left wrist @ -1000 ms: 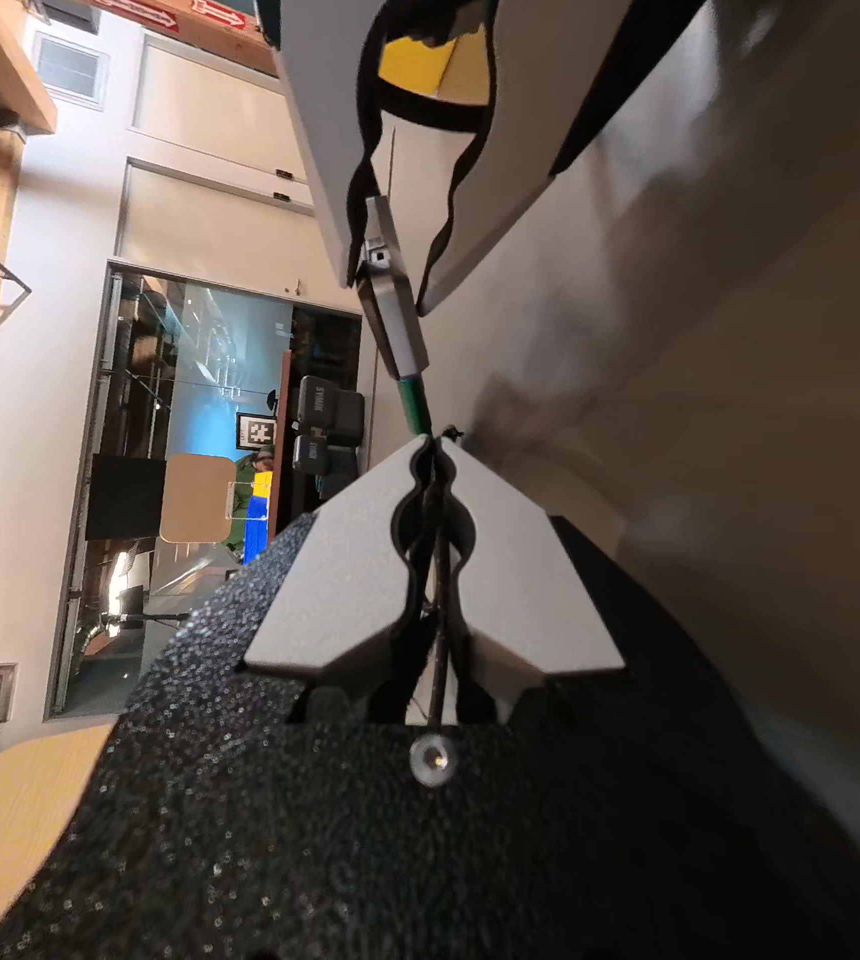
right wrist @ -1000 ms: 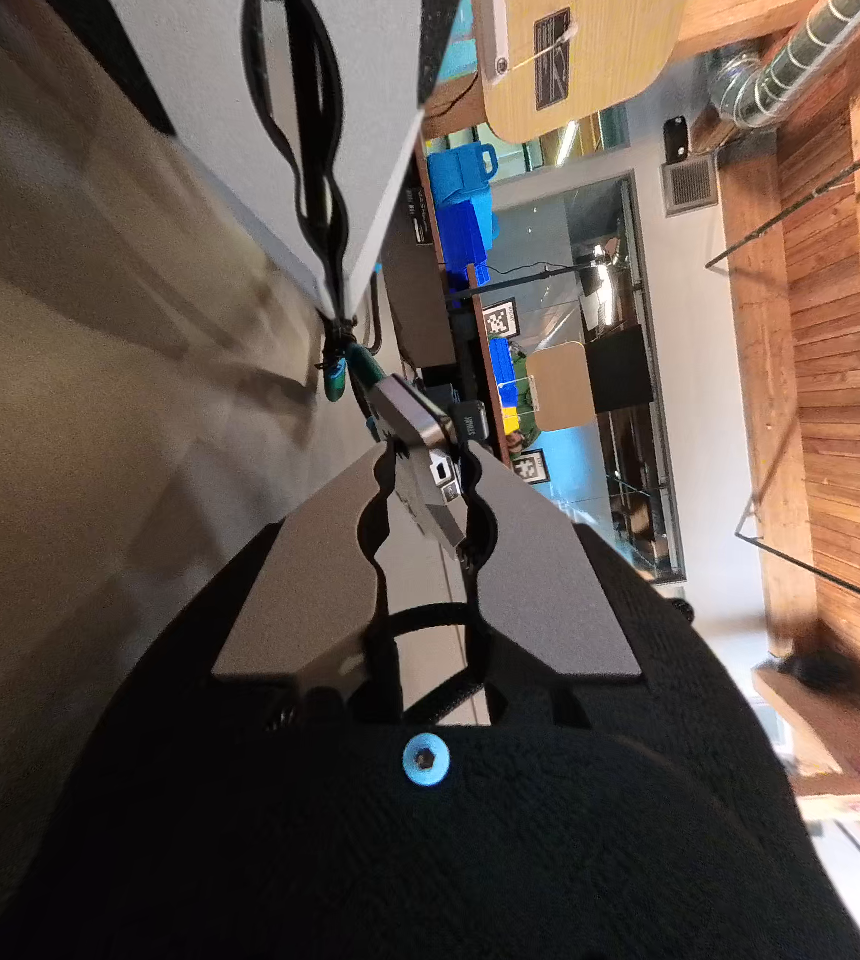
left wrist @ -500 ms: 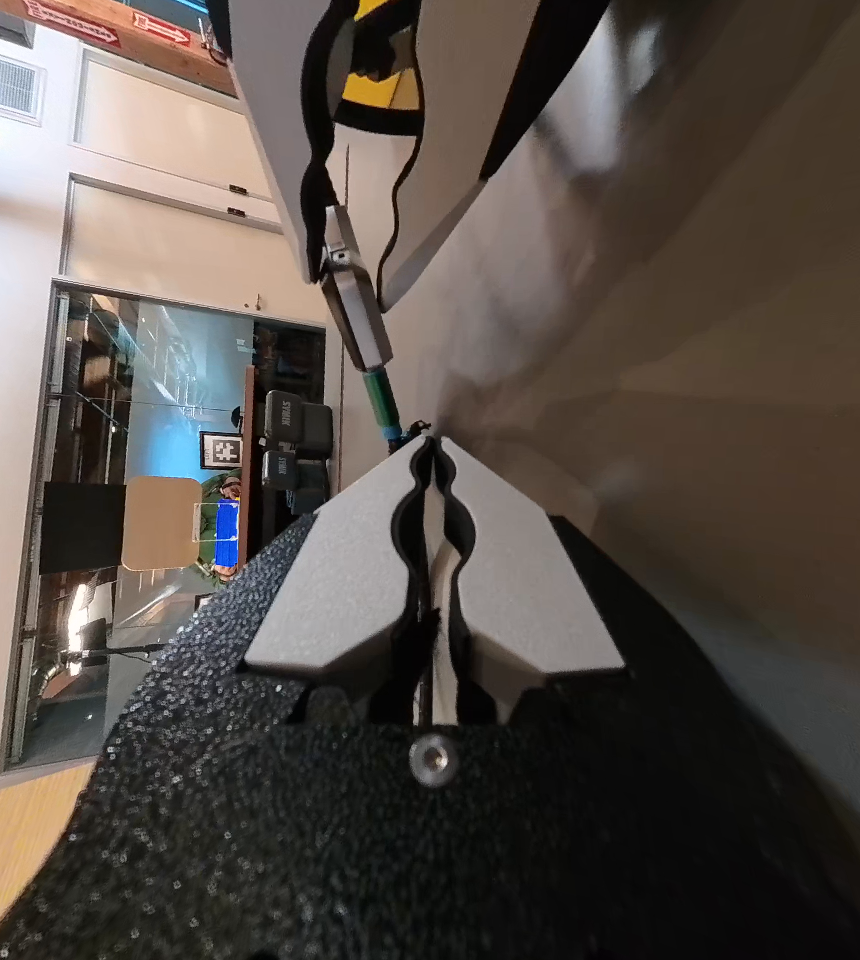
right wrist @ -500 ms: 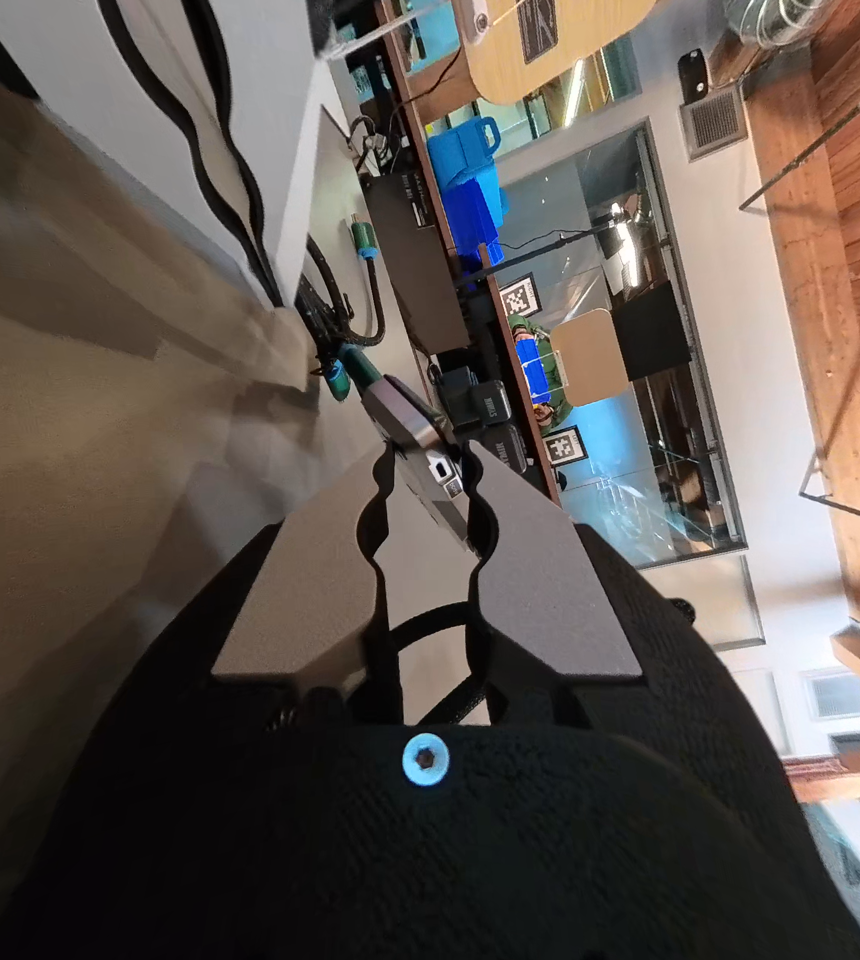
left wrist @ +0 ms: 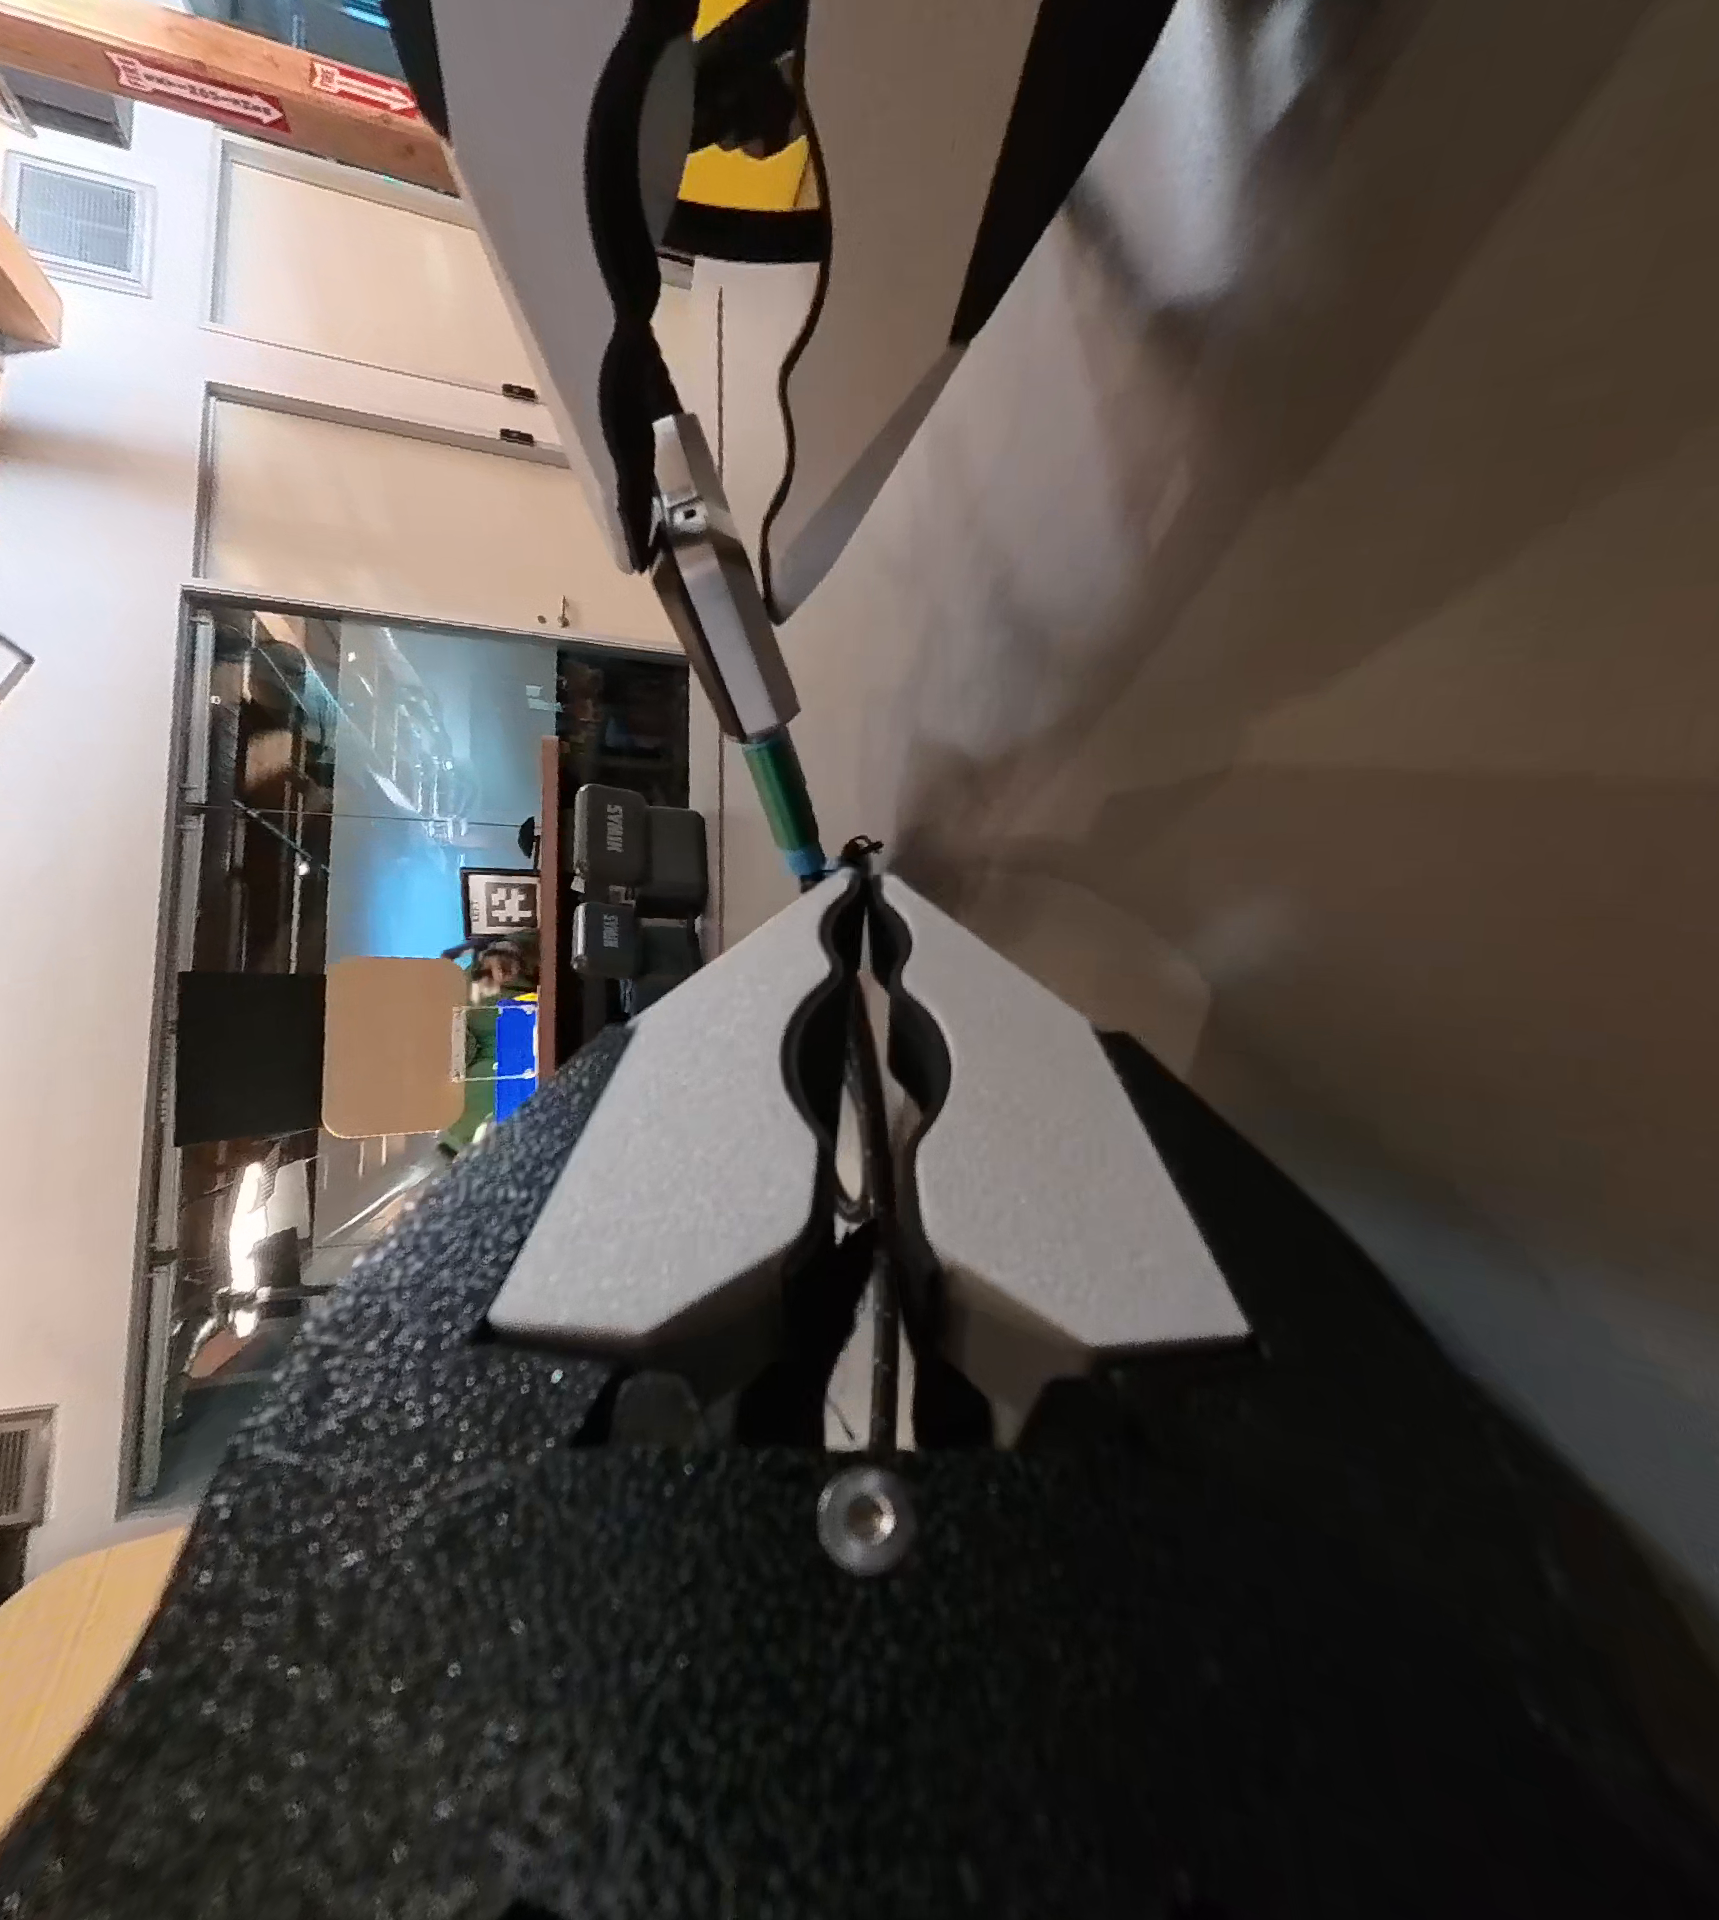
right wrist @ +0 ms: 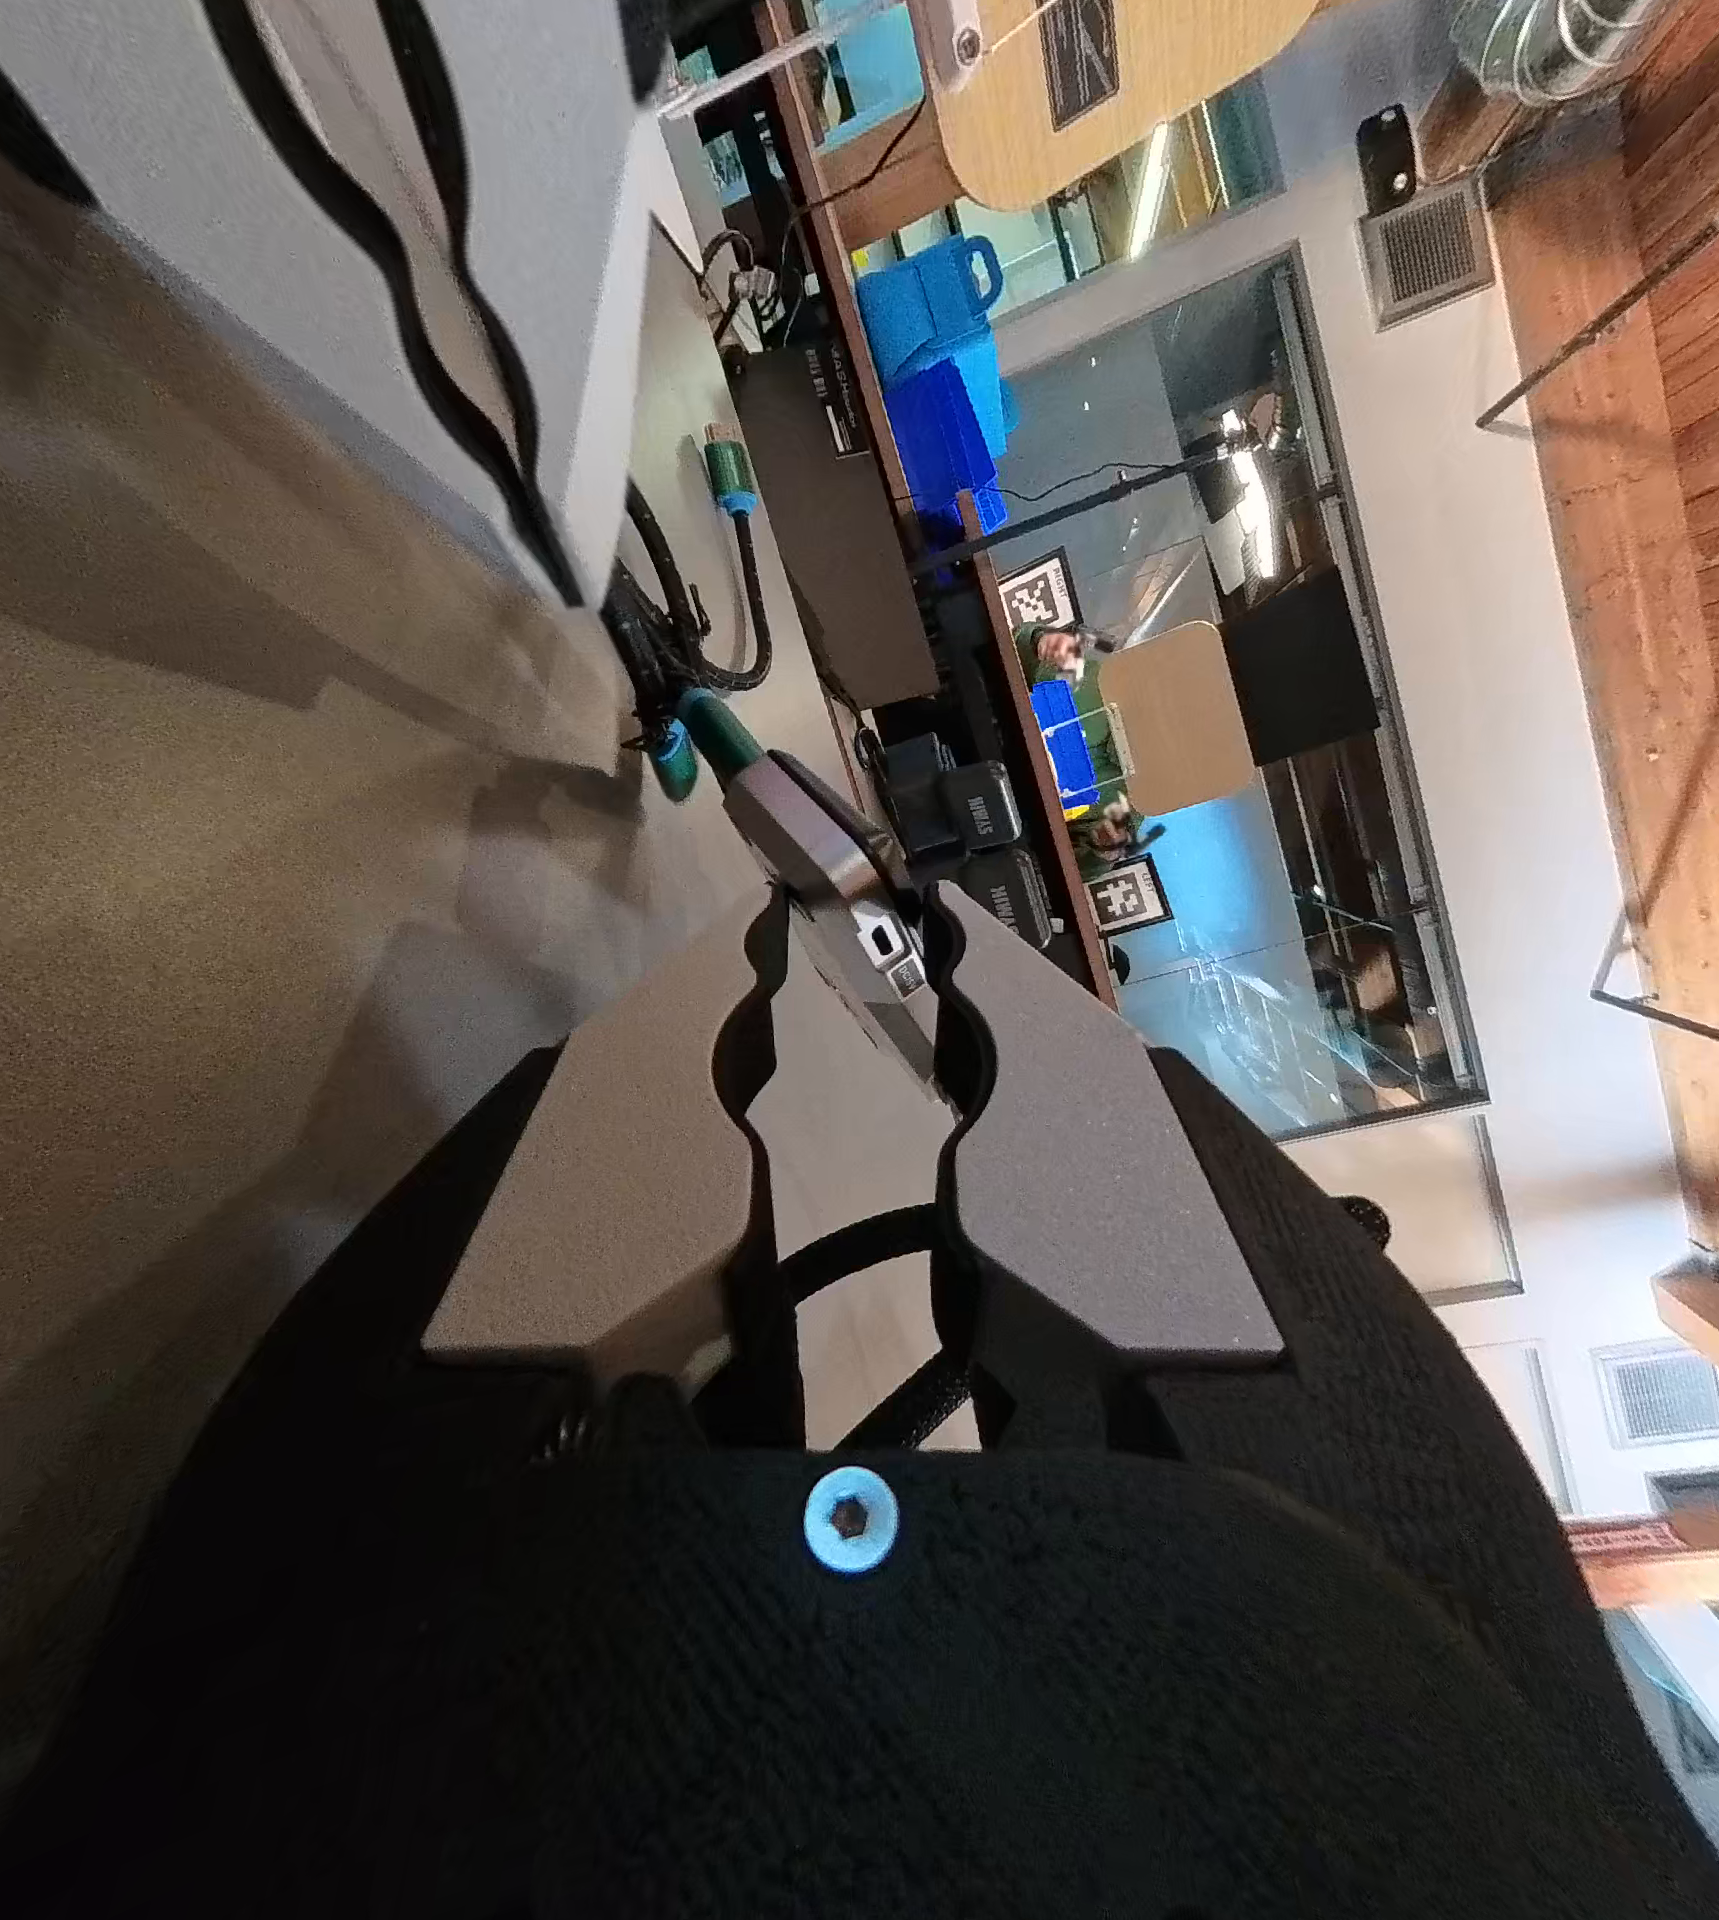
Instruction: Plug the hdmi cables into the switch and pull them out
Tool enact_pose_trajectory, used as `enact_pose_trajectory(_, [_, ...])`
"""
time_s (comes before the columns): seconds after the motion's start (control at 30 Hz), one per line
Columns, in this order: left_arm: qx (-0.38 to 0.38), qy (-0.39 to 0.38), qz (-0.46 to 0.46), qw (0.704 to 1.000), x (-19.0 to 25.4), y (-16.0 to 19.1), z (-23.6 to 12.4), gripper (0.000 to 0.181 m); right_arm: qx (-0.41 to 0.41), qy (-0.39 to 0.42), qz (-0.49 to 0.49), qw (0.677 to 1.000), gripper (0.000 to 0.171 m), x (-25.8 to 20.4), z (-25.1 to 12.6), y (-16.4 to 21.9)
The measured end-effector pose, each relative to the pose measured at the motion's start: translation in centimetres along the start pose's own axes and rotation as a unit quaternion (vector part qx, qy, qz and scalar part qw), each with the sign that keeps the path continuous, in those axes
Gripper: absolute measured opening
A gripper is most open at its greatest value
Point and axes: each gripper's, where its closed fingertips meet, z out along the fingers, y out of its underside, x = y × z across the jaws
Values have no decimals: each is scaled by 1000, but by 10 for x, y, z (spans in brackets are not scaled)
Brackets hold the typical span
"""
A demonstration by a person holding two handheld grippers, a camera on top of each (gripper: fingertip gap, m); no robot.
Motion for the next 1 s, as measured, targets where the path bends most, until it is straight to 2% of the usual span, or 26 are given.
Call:
enact_pose_trajectory(0.1, [-8, -35, -11, 999, -13, 2, -1, 0, -2, 5, -15, 1000, 27, 1, 0, 0])
enact_pose_trajectory(0.17, [-4, -33, -31, 999, -13, 1, -1, 0, -6, 9, -54, 998, 40, 1, 1, -2])
enact_pose_trajectory(0.3, [4, -20, -38, 999, -9, -4, 1, 0, -26, 12, -143, 989, 50, -6, 7, -6])
enact_pose_trajectory(0.37, [26, -15, -31, 999, -7, -13, -1, 0, -46, 9, -166, 985, 50, -8, 11, -4])
enact_pose_trajectory(0.47, [107, -24, -24, 994, -9, -42, -14, 0, -72, 9, -190, 979, 41, -9, 14, 5])
enact_pose_trajectory(0.53, [98, -37, -19, 994, -13, -43, -13, 0, -69, 16, -173, 982, 27, -5, 12, 5])
enact_pose_trajectory(0.63, [64, -77, -10, 995, -21, -31, -9, 0, -63, 5, -119, 991, 26, -5, 10, 6])
enact_pose_trajectory(0.73, [33, -128, -54, 990, -38, -21, -5, 0, -49, -8, -46, 998, 27, -3, 7, 5])
enact_pose_trajectory(0.9, [-46, -123, -39, 991, -29, -18, 14, 56, -31, -18, 20, 999, 27, 0, 4, 7])
enact_pose_trajectory(1.0, [-53, -103, -67, 991, -25, -17, 26, 70, -19, -26, 40, 999, 28, 0, 2, 4])
